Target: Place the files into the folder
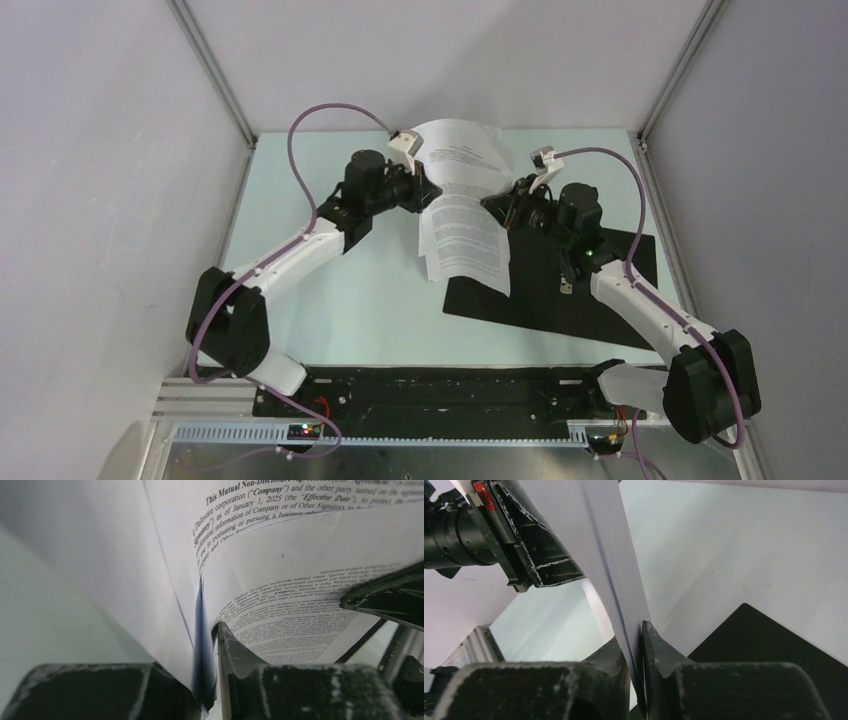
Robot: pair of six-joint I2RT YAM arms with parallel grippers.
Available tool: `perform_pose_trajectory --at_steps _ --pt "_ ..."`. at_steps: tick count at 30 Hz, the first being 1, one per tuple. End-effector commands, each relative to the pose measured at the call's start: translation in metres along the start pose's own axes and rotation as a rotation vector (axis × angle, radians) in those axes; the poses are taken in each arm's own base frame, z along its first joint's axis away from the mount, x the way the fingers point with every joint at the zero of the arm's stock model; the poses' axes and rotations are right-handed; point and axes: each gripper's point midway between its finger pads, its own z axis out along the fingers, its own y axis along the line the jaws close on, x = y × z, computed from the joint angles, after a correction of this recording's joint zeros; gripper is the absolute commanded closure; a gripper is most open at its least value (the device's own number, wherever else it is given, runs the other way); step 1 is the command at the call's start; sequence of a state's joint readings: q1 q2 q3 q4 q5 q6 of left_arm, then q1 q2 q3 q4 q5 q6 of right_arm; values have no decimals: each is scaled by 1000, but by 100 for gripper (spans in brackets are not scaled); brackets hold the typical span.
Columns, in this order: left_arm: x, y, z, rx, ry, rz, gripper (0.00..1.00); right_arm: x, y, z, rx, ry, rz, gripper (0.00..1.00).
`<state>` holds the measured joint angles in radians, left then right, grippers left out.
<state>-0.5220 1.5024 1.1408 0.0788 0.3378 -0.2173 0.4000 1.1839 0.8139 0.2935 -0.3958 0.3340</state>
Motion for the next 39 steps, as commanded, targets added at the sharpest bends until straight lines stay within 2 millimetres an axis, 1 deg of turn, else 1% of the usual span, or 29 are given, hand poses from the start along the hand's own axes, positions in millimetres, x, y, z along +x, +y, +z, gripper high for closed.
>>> perform_pose_trajectory --at_steps 1,2,3,5,8,9,11,12,13,16,19,20,21,23,26,27,28,31,32,33,34,35,36,37,39 --pt "-13 9 14 -75 -77 54 81 -7 -15 7 43 -84 -61 78" --pt "-11 8 16 -81 -76 58 81 -7 -15 7 41 -92 -57 76" --pt "-10 8 17 -88 -76 60 81 0 -18 7 47 -81 -49 73" --pt "-5 4 17 -86 -70 56 80 5 -20 6 51 -78 -34 66" --pt "1 2 14 -83 -66 42 77 10 -20 2 51 -74 -25 63" --pt "6 0 13 -78 -60 37 76 15 -22 1 54 -68 -19 62" --pt "10 -3 10 -70 -59 36 73 16 -22 -3 57 -71 -15 61" --pt "9 -5 7 -68 -66 38 71 15 -21 -5 61 -76 -16 59" --pt "13 -6 6 -69 -61 38 69 18 -22 -7 65 -73 -14 59" --pt "16 -14 -1 -56 -70 39 66 17 -21 -12 68 -83 -11 56" --pt "19 -19 -6 -52 -81 46 61 16 -17 -17 60 -99 -8 55" --pt "22 -22 -8 -52 -81 50 60 20 -18 -18 61 -95 -6 54" --pt "20 -25 -9 -51 -92 55 58 23 -17 -21 58 -97 -6 54" --pt "22 -29 -9 -49 -93 63 55 27 -17 -24 60 -101 -6 54" --pt "29 -35 -8 -47 -90 58 53 33 -17 -29 54 -114 -5 53" --pt "31 -33 -9 -61 -97 55 53 38 -18 -31 55 -110 1 53" --pt "33 -35 -10 -61 -101 52 53 38 -17 -32 50 -120 0 53" --pt "39 -33 -14 -83 -114 38 52 45 -17 -38 48 -126 7 53" --pt "40 -34 -15 -85 -120 38 53 43 -15 -40 46 -137 4 53" --pt "43 -33 -17 -93 -121 33 53 48 -17 -42 49 -131 7 53" --pt "42 -33 -18 -95 -128 31 53 47 -15 -43 45 -137 4 53" --pt "46 -35 -20 -93 -127 25 53 52 -16 -45 46 -132 7 53" --pt "46 -37 -21 -89 -134 23 53 51 -15 -46 44 -138 6 52" --pt "47 -40 -22 -88 -135 23 53 55 -16 -47 44 -133 11 52" --pt "48 -45 -23 -77 -139 21 53 57 -15 -49 38 -135 13 52"
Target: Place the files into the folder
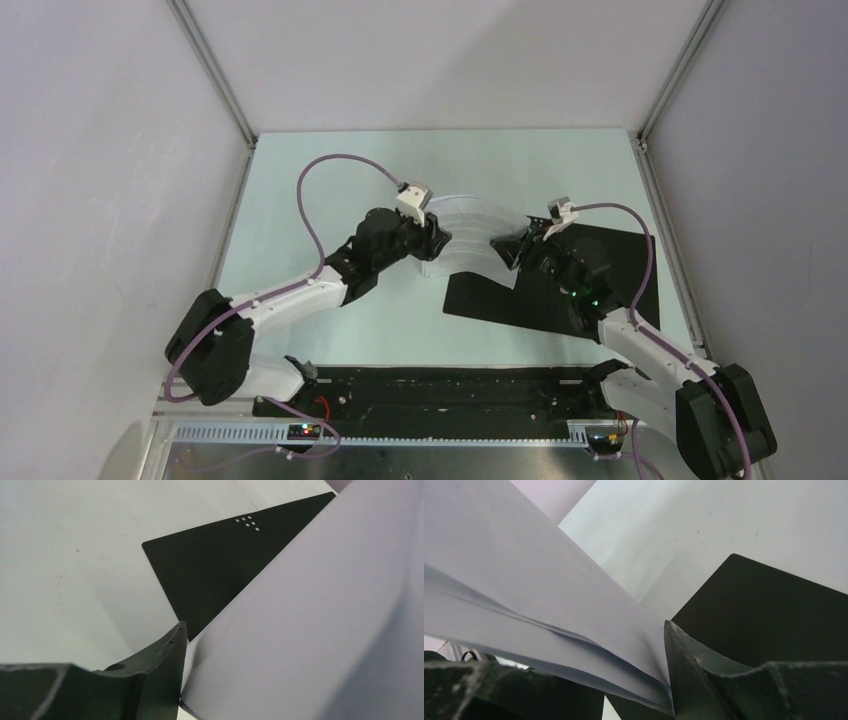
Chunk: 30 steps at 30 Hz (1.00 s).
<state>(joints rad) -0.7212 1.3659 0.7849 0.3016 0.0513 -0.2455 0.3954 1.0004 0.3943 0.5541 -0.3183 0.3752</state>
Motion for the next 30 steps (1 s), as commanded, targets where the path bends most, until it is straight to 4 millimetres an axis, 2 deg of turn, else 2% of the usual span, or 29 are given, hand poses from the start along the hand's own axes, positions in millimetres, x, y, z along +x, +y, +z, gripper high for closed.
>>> perform_pose_trajectory --at_steps 1,7,12,15,19,24,30 --pt "-34 -17 -9 20 -131 -14 53 -17 10 -3 -34 -82 -16 51" --pt "-32 -25 -6 43 -141 -49 53 -10 7 -2 -37 -72 -14 51" --pt "-26 -26 -1 47 -129 -54 58 -5 2 2 -29 -74 -1 51" --pt "-16 -24 0 40 -107 -41 60 -5 1 2 -29 -80 8 57" --pt "-3 -21 -1 9 -89 -46 57 -9 2 0 -21 -97 -1 67" --pt "0 -12 -6 -44 -102 -44 53 -13 2 -4 -9 -107 -16 74" --pt "-2 -4 -10 -85 -127 -35 49 -7 2 -4 -3 -89 -21 74"
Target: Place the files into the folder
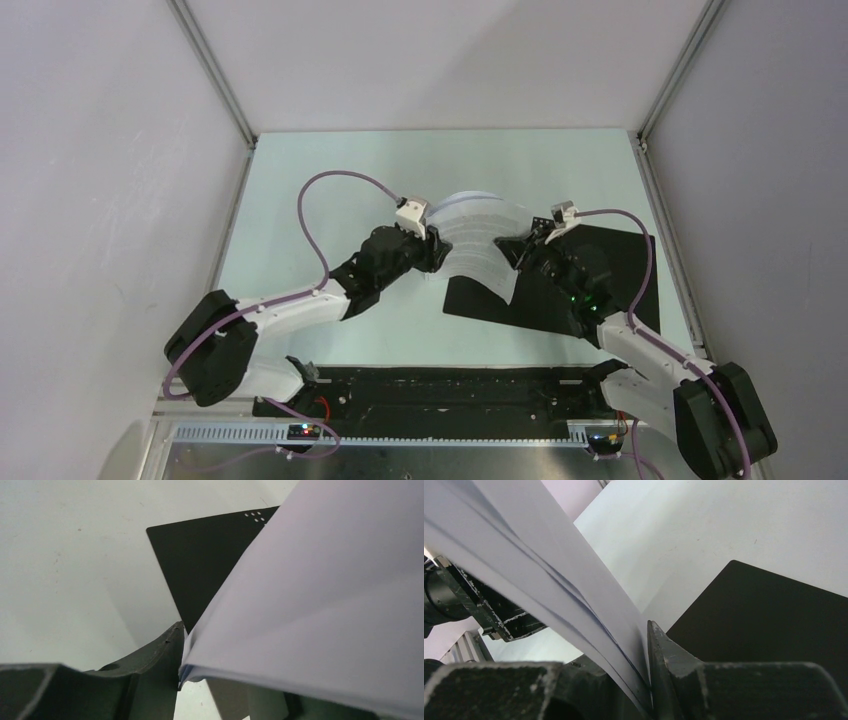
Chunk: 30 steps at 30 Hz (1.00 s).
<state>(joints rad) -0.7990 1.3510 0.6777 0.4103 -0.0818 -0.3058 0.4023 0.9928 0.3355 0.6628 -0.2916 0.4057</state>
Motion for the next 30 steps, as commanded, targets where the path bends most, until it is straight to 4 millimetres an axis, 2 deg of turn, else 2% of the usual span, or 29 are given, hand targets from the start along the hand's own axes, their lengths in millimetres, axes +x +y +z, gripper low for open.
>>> perform_pose_trajectory --at_steps 1,9,13,14,15,16,18,22,23,24,25,27,28,29,30 --pt "-26 2 -3 -29 -97 4 51 -5 2 0 0 -29 -35 74" --pt "-25 -8 3 23 -80 26 68 2 -1 2 3 -19 -33 69" --pt "-30 -15 4 56 -84 41 82 -1 -2 4 2 -28 -36 68" --pt "-34 -18 4 67 -91 46 91 -2 -2 4 3 -28 -34 67" --pt "-35 -22 2 89 -84 58 96 -4 -1 4 -2 -30 -33 63" --pt "-43 -26 2 100 -93 63 99 -5 -2 4 -1 -28 -30 62" --pt "-46 -38 -6 159 -43 91 100 -10 4 3 -45 -12 -23 54" --pt "-72 -58 -32 237 55 185 100 -34 26 -2 -170 23 -19 37" --pt "-81 -60 -42 248 54 215 100 -48 36 -2 -206 14 -23 31" --pt "-92 -66 -57 269 68 228 100 -58 45 -6 -250 21 -32 28" --pt "-97 -68 -65 279 68 251 100 -63 50 -9 -270 23 -32 22" --pt "-123 -75 -91 300 46 275 100 -80 68 -21 -335 12 -49 16" --pt "-123 -76 -106 315 67 278 100 -87 78 -26 -377 11 -52 14" --pt "-137 -79 -115 325 44 286 100 -95 87 -31 -407 -6 -67 11" --pt "-134 -81 -127 350 77 285 100 -103 99 -37 -452 -9 -64 10"
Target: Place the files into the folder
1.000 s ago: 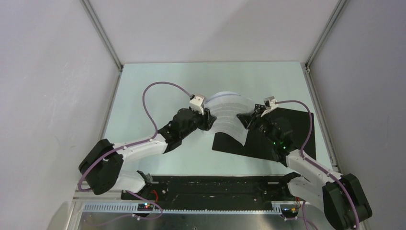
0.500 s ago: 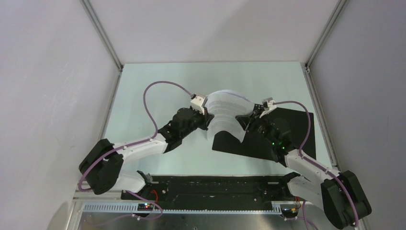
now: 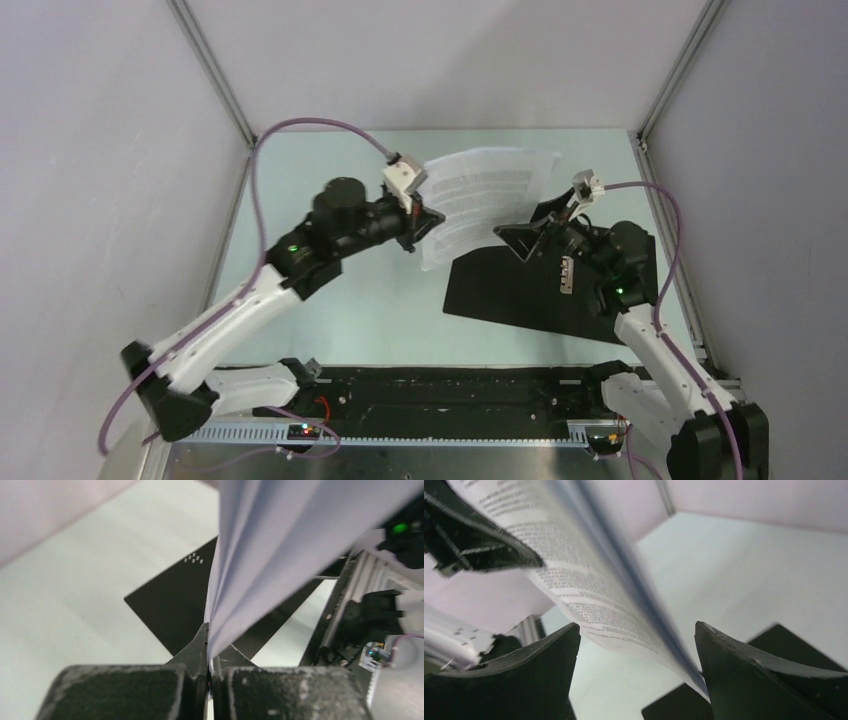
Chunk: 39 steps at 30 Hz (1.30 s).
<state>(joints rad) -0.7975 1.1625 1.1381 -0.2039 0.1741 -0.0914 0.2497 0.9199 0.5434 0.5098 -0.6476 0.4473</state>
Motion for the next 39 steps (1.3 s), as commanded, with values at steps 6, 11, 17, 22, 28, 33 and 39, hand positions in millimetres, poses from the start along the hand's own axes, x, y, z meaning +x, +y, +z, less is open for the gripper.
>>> perform_pose_trajectory --at_steps 6,11,17,22,28,33,39 --pt "-40 -47 -91 190 37 55 100 -76 123 -30 -451 -24 -34 10" --pt "-43 -52 -103 212 39 42 100 -94 151 -44 -527 -29 -1 13" --pt "-48 -59 -106 248 36 32 100 -92 161 -49 -550 17 56 21" --pt "-53 -66 -107 295 32 21 100 -72 153 -44 -491 71 77 29" --pt "-51 -67 -106 316 44 4 100 -67 147 -42 -447 62 43 40" --pt "-47 -64 -102 311 57 -9 100 -73 148 -41 -433 36 57 54" --pt "-44 -58 -93 286 73 -22 99 -72 135 -35 -356 26 98 89"
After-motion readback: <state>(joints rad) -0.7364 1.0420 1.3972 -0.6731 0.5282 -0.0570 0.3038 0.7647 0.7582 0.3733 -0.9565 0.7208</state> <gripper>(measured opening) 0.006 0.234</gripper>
